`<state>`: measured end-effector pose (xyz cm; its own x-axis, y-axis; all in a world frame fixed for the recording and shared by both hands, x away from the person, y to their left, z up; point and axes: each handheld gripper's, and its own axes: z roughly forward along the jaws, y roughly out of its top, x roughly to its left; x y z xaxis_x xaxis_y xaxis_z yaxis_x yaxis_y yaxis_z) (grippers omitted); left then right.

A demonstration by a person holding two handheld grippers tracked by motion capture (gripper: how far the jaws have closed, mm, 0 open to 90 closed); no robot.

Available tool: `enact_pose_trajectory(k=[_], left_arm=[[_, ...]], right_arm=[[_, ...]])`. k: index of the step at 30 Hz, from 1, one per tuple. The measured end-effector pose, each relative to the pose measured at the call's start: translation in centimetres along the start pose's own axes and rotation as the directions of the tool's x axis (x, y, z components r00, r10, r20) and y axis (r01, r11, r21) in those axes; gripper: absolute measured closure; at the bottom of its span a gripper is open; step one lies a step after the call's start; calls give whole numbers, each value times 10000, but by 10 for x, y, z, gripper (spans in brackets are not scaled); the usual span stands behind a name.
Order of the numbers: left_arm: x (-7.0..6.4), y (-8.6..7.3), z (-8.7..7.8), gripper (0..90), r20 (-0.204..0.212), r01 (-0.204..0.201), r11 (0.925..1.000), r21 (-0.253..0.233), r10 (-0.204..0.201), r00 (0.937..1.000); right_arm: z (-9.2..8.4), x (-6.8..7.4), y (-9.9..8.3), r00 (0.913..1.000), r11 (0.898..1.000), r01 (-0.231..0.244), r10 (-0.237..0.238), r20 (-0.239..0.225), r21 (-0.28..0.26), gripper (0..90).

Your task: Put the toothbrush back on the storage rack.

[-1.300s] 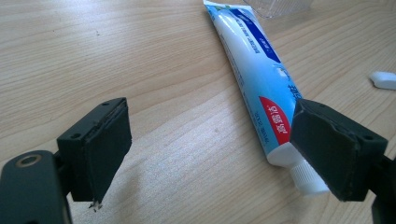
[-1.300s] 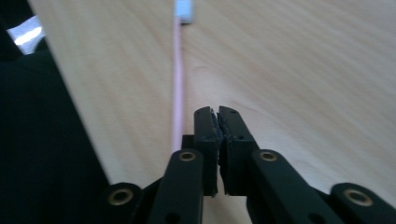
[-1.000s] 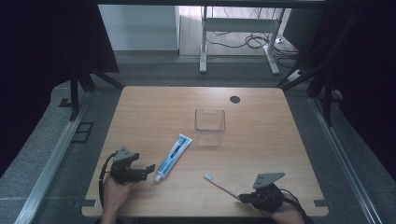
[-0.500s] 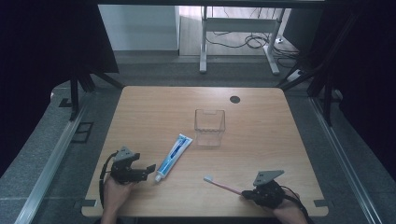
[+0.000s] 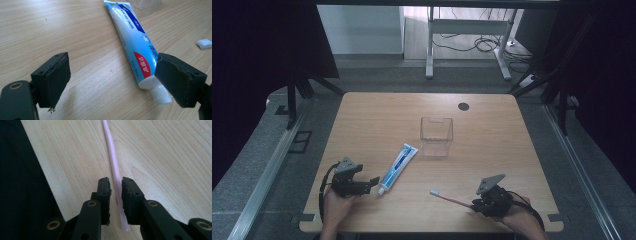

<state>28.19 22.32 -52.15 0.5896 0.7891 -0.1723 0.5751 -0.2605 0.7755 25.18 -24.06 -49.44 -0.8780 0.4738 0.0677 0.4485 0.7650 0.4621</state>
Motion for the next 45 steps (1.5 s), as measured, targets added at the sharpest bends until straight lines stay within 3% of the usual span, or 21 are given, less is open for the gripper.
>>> enact_pose_trajectory(k=[9, 13, 20, 24, 26, 35, 42, 45], left_arm=[[0, 0, 1, 133, 19, -20, 10000, 24, 20, 10000], [-1, 0, 1, 133, 32, -77, 9999, 77, 77, 10000], [0, 0, 1, 133, 48, -88, 9999, 103, 87, 10000], [-1, 1, 1, 133, 55, -112, 9999, 100, 112, 9999], [-1, 1, 1, 133, 65, -106, 9999, 105, 105, 9999], [-1, 1, 2, 132, 97, -136, 9998, 127, 135, 9999], [-2, 1, 2, 133, 112, -151, 9998, 149, 149, 9998], [-2, 1, 2, 132, 116, -166, 9998, 148, 165, 9998]], right_arm=[[7, 1, 22, 9981, 9912, 549, -578, 213, 1203, 748], [12, 2, 35, 9952, 9800, 902, -954, 210, 1776, 749], [20, 4, 53, 9921, 9579, 1181, -1251, 102, 2618, 764], [26, 5, 62, 9888, 9397, 1385, -1490, 97, 3128, 768], [27, 5, 64, 9882, 9358, 1428, -1530, 62, 3222, 768], [43, 6, 75, 9837, 9005, 1677, -1796, -82, 4012, 776], [45, 6, 78, 9838, 8983, 1696, -1786, -158, 4054, 837], [44, 5, 77, 9863, 9063, 1573, -1638, -169, 3922, 841]])
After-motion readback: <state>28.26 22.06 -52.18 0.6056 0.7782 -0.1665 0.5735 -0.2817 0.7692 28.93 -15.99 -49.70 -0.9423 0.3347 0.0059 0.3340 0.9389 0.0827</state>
